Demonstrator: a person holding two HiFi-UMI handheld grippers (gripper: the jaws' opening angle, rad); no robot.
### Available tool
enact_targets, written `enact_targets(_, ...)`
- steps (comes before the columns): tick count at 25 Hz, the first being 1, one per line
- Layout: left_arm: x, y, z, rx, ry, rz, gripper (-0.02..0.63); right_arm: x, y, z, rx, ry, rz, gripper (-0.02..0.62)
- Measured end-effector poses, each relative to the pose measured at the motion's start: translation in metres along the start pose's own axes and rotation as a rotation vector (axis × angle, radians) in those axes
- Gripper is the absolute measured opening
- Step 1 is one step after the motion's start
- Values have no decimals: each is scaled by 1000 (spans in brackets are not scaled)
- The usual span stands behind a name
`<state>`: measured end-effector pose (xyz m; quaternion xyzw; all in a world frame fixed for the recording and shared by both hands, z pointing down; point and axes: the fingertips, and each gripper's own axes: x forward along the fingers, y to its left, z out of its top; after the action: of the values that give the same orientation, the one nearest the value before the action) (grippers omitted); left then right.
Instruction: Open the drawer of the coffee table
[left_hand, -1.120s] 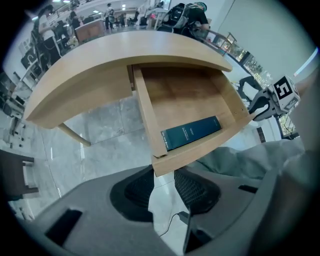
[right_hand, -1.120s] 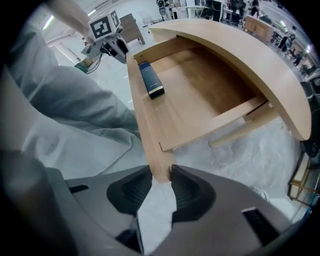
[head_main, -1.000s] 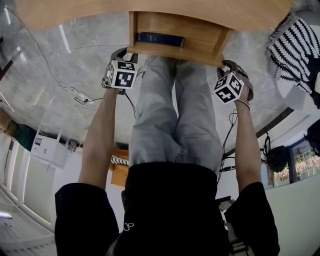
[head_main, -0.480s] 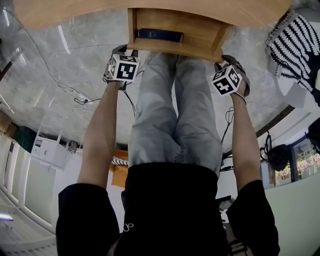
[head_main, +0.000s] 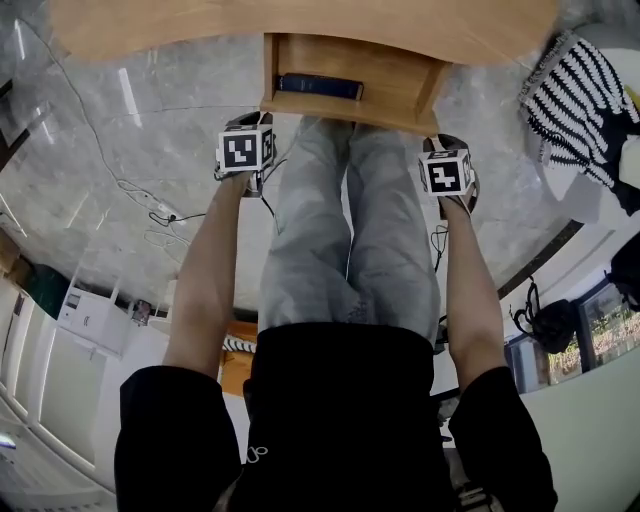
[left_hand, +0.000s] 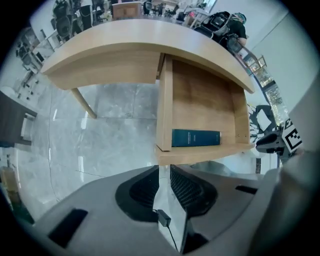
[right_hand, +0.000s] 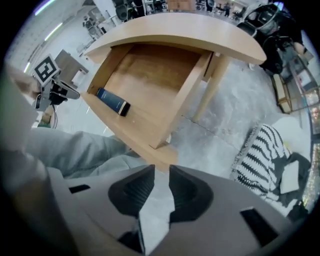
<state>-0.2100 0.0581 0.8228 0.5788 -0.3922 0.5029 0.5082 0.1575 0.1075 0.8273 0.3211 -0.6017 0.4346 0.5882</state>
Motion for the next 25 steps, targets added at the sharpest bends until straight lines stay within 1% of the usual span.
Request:
enact_targets(2, -11, 0, 8, -41, -36, -3, 60, -8, -4, 0, 68, -27, -6, 73)
enact_targets(6, -35, -6, 21, -107, -105, -24, 39, -26, -3, 3, 200, -74, 13, 64)
enact_targets(11, -67, -32, 46, -140, -195, -89, 27, -54, -6, 20, 276, -149, 31, 44)
enact_targets(13, -78, -46, 53, -137, -219, -123, 26, -66, -2, 28, 320, -188, 68, 28)
enact_targets(16, -94, -68, 71, -147, -274, -169, 23, -85, -1, 42, 394, -265, 129, 21)
enact_targets(18, -108, -85, 84, -160, -327, -210, 20, -99, -2, 47, 419, -303, 151, 18)
enact_targets(21, -134, -111, 102, -163, -406, -290, 20, -121, 1, 55, 429, -337, 168, 18)
enact_targets(25, -164, -139, 120, -163, -452, -352, 15, -151, -2, 74, 450, -410, 192, 17)
